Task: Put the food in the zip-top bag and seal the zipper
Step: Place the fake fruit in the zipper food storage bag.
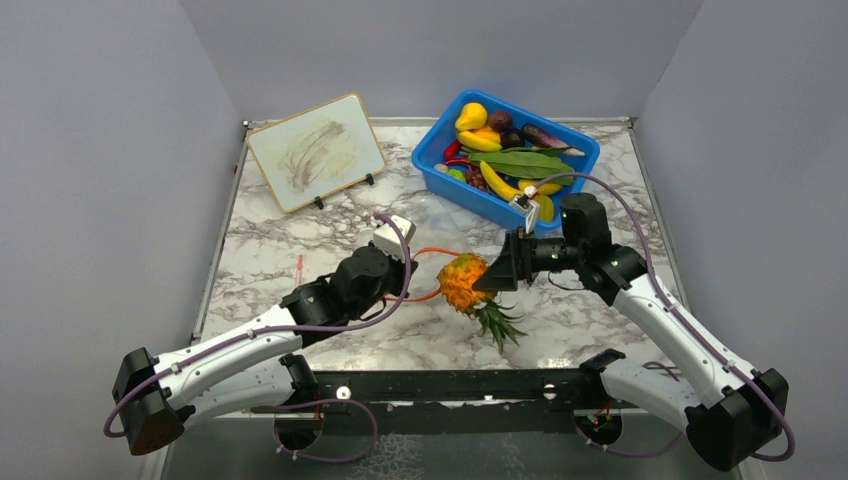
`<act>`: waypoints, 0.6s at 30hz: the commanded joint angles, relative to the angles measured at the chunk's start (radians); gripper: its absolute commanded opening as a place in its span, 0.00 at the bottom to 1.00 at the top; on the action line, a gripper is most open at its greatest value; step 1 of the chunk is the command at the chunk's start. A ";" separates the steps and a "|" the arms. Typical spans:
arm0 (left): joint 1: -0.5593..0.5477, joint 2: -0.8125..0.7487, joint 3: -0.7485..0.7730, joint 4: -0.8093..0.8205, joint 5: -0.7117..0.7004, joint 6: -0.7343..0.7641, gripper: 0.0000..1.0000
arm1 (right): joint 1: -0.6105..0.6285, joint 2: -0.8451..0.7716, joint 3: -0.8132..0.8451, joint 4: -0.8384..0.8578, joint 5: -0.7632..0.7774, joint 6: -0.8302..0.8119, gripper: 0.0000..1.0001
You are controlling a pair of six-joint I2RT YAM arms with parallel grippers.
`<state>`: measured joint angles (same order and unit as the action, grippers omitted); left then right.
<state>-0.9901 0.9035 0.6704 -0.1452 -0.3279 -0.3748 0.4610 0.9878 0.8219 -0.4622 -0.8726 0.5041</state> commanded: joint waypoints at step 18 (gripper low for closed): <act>0.004 -0.055 0.004 0.046 0.066 -0.047 0.00 | 0.136 0.133 -0.041 0.217 0.151 0.231 0.33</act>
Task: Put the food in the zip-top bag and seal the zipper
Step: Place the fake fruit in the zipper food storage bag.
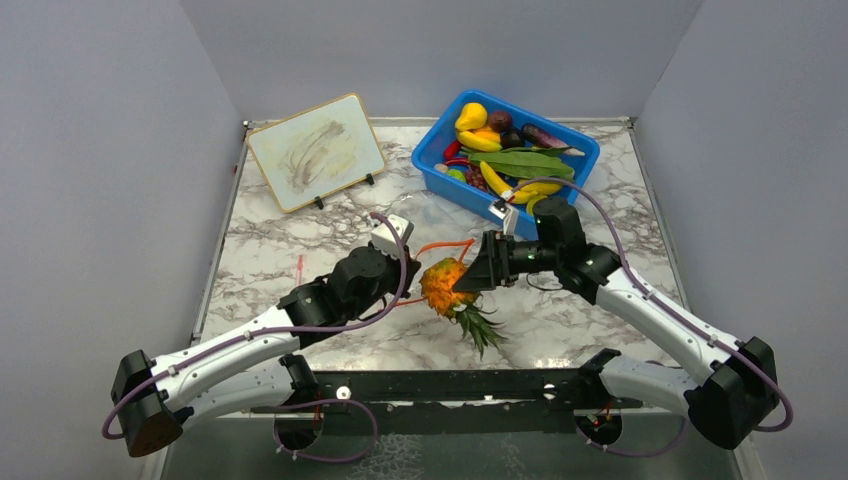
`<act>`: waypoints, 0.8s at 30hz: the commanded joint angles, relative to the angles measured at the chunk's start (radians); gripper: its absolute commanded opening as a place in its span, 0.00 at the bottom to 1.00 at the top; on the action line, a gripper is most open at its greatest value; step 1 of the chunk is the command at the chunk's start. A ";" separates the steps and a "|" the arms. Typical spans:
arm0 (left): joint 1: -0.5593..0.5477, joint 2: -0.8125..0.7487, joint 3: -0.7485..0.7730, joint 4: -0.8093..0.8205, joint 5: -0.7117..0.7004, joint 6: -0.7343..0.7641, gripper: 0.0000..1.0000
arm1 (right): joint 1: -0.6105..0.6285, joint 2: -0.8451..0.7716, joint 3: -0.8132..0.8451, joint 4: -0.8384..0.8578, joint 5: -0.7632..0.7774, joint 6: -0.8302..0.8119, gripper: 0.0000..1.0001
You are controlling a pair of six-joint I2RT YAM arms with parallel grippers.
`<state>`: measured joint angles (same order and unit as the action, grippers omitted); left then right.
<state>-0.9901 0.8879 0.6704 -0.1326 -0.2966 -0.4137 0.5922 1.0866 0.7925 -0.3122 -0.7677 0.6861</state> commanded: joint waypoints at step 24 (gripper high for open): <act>0.004 -0.073 -0.040 0.086 0.313 0.086 0.00 | 0.004 0.050 -0.111 0.295 0.141 0.345 0.35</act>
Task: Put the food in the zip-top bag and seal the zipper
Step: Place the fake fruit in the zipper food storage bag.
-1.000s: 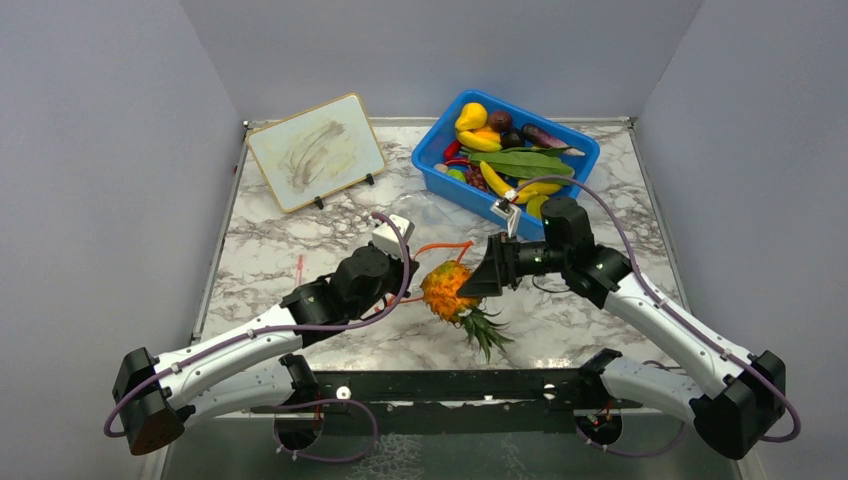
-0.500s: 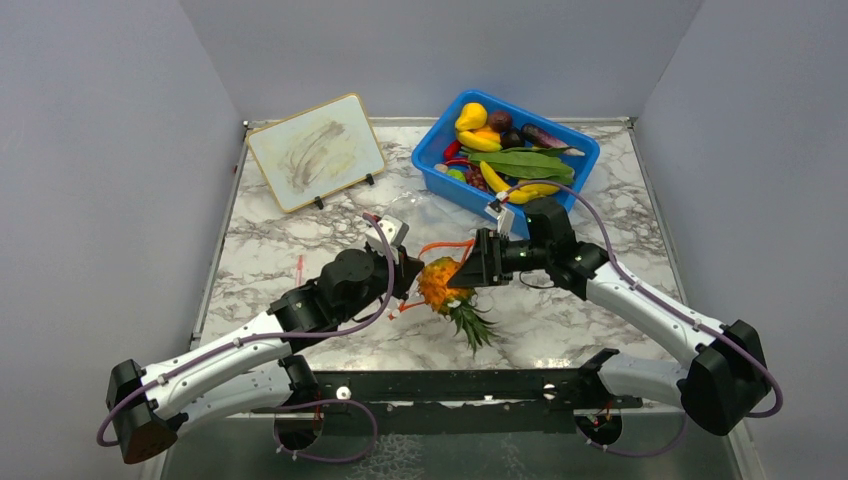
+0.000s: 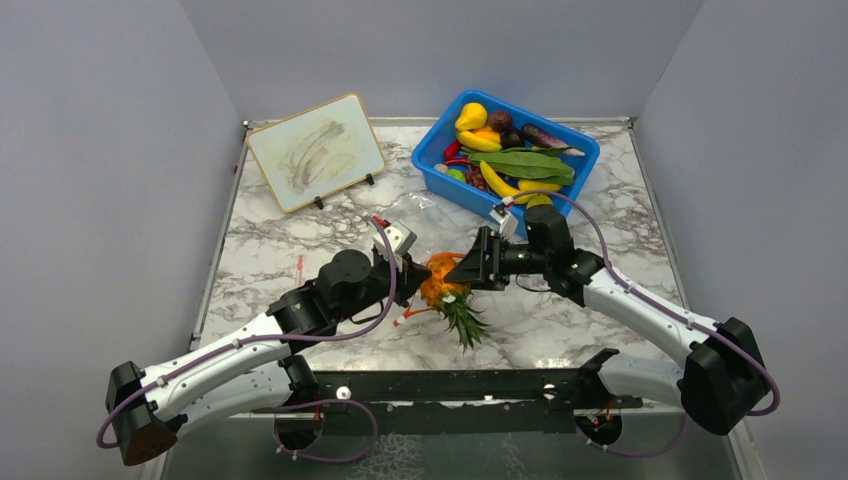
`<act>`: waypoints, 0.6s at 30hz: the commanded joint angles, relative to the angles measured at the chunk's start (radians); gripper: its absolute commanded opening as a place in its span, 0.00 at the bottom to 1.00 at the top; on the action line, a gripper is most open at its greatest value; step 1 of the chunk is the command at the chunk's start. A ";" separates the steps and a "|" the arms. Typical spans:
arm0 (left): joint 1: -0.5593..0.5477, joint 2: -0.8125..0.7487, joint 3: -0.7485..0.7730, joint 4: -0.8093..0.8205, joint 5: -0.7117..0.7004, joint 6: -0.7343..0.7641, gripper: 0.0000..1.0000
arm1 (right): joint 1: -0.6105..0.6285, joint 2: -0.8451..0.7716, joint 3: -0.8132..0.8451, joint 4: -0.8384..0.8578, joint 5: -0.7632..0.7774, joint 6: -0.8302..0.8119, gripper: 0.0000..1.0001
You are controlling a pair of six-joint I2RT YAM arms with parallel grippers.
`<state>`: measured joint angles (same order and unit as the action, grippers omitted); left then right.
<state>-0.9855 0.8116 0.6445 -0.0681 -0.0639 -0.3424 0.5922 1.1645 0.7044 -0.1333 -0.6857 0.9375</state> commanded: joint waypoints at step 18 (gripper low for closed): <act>-0.001 0.009 -0.020 0.055 0.104 -0.044 0.00 | 0.004 0.000 0.049 0.086 0.138 0.075 0.64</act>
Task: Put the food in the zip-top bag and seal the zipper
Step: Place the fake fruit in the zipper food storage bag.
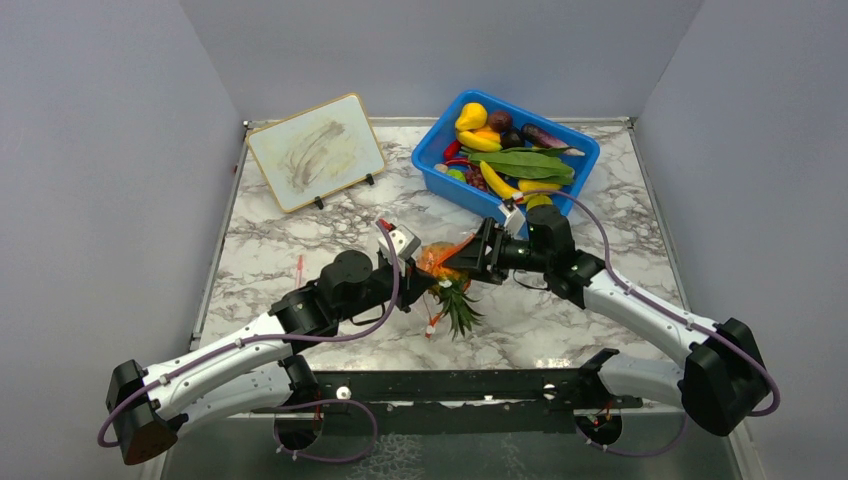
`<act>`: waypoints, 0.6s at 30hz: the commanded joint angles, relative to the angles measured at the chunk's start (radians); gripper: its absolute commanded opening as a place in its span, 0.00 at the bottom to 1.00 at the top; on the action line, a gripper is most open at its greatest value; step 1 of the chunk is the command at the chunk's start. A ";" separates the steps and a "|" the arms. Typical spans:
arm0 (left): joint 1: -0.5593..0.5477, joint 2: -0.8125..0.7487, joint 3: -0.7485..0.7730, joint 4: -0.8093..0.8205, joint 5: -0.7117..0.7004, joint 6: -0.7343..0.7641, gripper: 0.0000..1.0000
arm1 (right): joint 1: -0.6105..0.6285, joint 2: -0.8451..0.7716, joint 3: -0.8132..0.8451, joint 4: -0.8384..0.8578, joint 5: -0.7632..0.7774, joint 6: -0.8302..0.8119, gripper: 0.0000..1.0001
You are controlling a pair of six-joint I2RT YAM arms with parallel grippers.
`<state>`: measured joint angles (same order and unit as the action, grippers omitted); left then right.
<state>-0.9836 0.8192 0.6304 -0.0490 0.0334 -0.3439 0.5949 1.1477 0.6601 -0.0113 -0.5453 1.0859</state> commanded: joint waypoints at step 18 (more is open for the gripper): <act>-0.003 -0.015 0.046 0.009 -0.172 -0.109 0.00 | 0.002 0.000 0.205 -0.226 -0.030 -0.241 0.76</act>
<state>-0.9836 0.8082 0.6319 -0.0536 -0.1013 -0.4328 0.5941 1.1675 0.8173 -0.2245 -0.5488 0.8749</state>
